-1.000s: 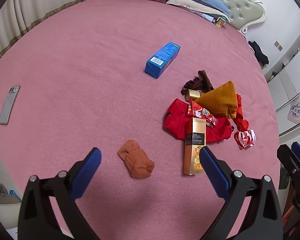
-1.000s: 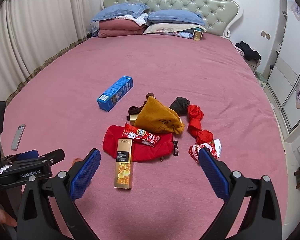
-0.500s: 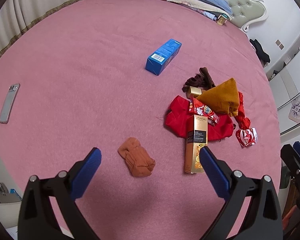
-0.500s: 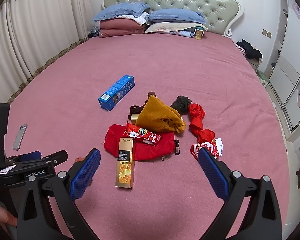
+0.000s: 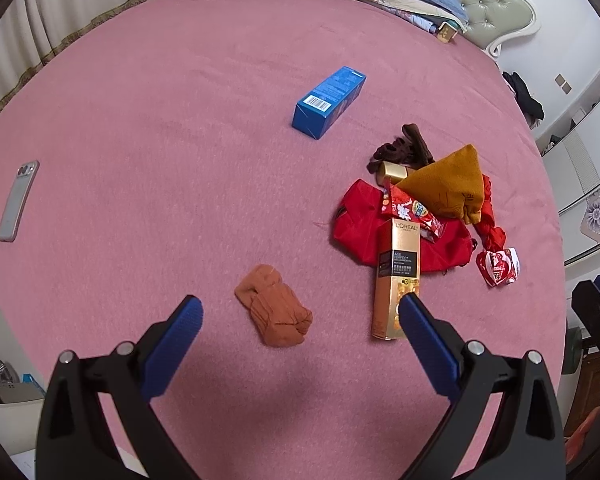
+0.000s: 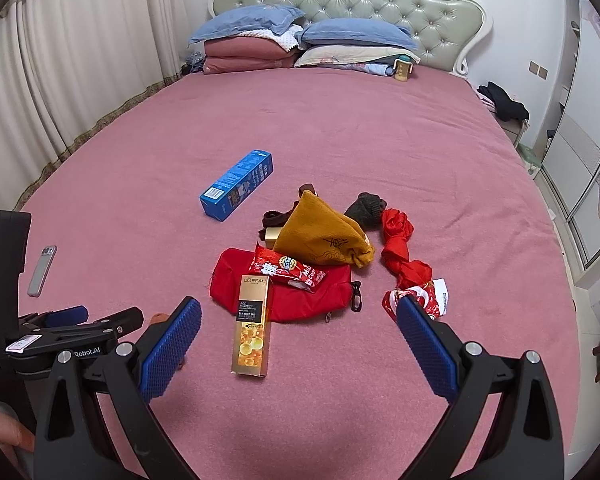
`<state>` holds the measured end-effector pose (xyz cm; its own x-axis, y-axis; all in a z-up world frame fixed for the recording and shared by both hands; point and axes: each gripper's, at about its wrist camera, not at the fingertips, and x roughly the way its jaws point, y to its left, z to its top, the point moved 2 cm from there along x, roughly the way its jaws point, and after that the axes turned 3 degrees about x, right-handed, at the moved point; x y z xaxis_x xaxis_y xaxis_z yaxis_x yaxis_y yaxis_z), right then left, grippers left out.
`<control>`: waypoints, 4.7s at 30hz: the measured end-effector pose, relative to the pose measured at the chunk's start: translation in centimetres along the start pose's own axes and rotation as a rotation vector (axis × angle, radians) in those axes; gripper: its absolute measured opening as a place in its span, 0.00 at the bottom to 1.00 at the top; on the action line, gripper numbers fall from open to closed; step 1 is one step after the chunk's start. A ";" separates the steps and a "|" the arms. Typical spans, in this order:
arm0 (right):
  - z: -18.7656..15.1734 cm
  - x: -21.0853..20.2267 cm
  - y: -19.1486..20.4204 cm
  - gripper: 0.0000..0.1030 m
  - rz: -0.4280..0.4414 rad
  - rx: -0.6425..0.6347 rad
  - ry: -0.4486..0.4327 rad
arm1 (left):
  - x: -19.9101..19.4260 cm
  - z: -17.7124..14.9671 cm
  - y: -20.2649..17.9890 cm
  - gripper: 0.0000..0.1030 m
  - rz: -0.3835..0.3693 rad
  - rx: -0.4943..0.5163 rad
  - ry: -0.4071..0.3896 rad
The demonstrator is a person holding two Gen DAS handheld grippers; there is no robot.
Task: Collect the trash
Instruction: 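Move both tools toward the orange sock and gold L'Oréal box, then grasp the orange sock with left tool while right tool grasps the gold box, then carry both items over the gold bin and open both tools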
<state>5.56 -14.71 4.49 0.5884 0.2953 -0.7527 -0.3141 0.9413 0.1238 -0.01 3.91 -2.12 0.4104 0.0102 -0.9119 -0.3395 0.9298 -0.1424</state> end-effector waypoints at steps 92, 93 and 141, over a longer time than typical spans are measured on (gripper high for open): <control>-6.1 18.2 1.6 0.35 0.158 0.080 0.520 | 11.6 1.0 0.7 0.25 -0.129 -0.082 0.260; -6.1 17.7 1.2 0.35 0.168 0.094 0.518 | 11.3 1.0 -0.1 0.25 -0.144 -0.066 0.260; -21.9 -10.1 -68.0 0.62 -0.438 1.002 0.133 | 11.6 -18.5 -77.5 0.82 -0.756 0.791 0.446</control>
<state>4.71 -85.32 -10.49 0.3971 -0.0600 -0.9158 0.6846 0.6840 0.2520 15.39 -74.87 -8.84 -0.1027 -0.6241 -0.7746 0.5456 0.6157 -0.5684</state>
